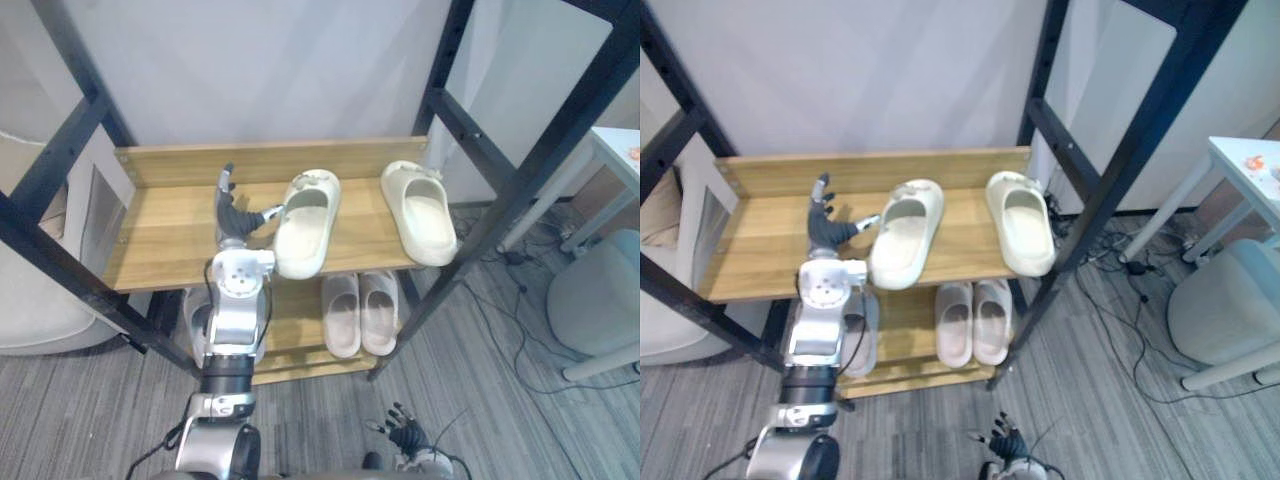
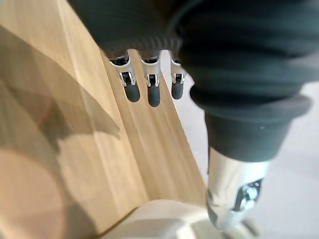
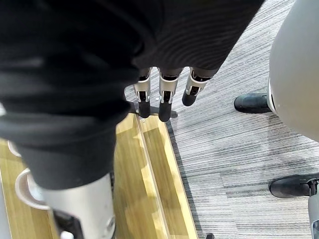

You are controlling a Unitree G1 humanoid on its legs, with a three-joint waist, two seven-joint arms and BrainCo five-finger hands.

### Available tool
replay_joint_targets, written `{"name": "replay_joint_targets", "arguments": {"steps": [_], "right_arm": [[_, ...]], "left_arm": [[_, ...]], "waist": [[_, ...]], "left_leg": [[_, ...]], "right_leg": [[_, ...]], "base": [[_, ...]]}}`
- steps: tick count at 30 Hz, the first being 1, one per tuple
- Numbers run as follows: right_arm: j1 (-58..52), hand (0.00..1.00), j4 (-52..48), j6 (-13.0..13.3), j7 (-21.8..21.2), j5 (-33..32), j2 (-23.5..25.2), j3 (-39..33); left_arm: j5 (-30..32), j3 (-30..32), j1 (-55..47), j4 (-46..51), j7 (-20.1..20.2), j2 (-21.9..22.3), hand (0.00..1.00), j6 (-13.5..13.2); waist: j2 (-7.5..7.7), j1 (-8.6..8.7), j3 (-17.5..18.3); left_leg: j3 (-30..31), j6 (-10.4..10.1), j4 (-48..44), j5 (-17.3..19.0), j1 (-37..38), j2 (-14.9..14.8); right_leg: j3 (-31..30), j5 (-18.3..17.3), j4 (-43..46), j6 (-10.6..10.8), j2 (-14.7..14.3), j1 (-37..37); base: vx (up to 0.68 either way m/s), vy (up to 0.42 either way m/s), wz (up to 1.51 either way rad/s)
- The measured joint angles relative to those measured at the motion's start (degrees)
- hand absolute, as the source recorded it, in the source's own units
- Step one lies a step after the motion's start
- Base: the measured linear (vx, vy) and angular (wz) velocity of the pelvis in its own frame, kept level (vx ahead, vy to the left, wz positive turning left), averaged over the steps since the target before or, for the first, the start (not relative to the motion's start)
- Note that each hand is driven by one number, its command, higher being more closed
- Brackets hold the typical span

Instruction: Organize the slippers on the shoe rack

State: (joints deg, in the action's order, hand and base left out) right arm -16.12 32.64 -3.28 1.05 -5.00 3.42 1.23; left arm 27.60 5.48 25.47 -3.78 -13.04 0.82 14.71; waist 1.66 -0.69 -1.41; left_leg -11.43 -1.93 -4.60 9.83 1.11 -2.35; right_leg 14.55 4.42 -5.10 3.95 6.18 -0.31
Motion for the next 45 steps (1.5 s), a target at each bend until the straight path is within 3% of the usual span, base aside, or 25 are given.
{"name": "replay_joint_targets", "arguments": {"steps": [2,17,25,43,44,45], "right_arm": [[0.0,0.0,-0.03,-0.01,0.0,0.0,0.0,-0.01],[-0.16,0.0,-0.36,-0.08,-0.11,0.01,0.04,-0.84],[-0.19,0.0,-0.35,-0.11,-0.29,0.01,0.03,-0.88],[-0.26,0.0,-0.36,-0.04,-0.34,0.0,0.03,-1.26],[-0.26,0.0,-0.37,-0.04,-0.33,0.0,0.03,-1.27],[-0.26,0.0,-0.37,-0.03,-0.32,0.0,0.03,-1.28]], "left_arm": [[0.99,0.09,0.67,-0.25,1.07,-0.37,0.0,1.03],[2.87,-0.48,4.68,-0.31,5.68,-4.9,0.0,1.91],[7.21,-3.68,7.12,-0.9,8.15,-7.44,0.0,1.89],[9.0,-9.37,11.52,-8.27,10.96,-10.36,0.0,1.75],[9.0,-9.37,11.69,-8.55,10.96,-10.57,1.0,1.76],[9.0,-9.36,12.12,-9.24,10.96,-10.79,1.0,1.76]], "waist": [[0.05,0.0,-0.02],[0.19,0.24,0.06],[0.16,0.21,0.16],[-0.05,0.71,0.76],[-0.05,0.74,0.76],[-0.04,0.74,0.76]], "left_leg": [[-0.03,0.0,-0.15,0.0,-0.24,0.0],[-0.6,0.01,-0.56,0.01,-1.05,-0.05],[-0.31,0.03,-0.56,-0.01,-1.14,0.05],[0.56,0.35,-0.71,-0.21,-2.23,0.94],[0.54,0.37,-0.71,-0.22,-2.27,0.96],[0.55,0.43,-0.71,-0.26,-2.4,0.97]], "right_leg": [[-0.03,0.0,0.0,0.0,0.01,-0.19],[-0.69,0.08,-0.01,-0.03,0.02,-1.15],[-0.44,0.09,-0.02,-0.03,0.07,-1.12],[0.14,0.26,-0.01,0.19,0.84,-1.81],[0.1,0.3,-0.01,0.17,0.86,-1.86],[0.1,0.33,-0.01,0.16,0.87,-1.98]], "base": [[-0.03,-0.02,-0.01],[-0.03,-0.012,-0.02],[-0.01,-0.004,0.01],[-0.01,-0.002,0.02],[-0.04,-0.005,-0.01],[-0.05,-0.011,0.0]]}}
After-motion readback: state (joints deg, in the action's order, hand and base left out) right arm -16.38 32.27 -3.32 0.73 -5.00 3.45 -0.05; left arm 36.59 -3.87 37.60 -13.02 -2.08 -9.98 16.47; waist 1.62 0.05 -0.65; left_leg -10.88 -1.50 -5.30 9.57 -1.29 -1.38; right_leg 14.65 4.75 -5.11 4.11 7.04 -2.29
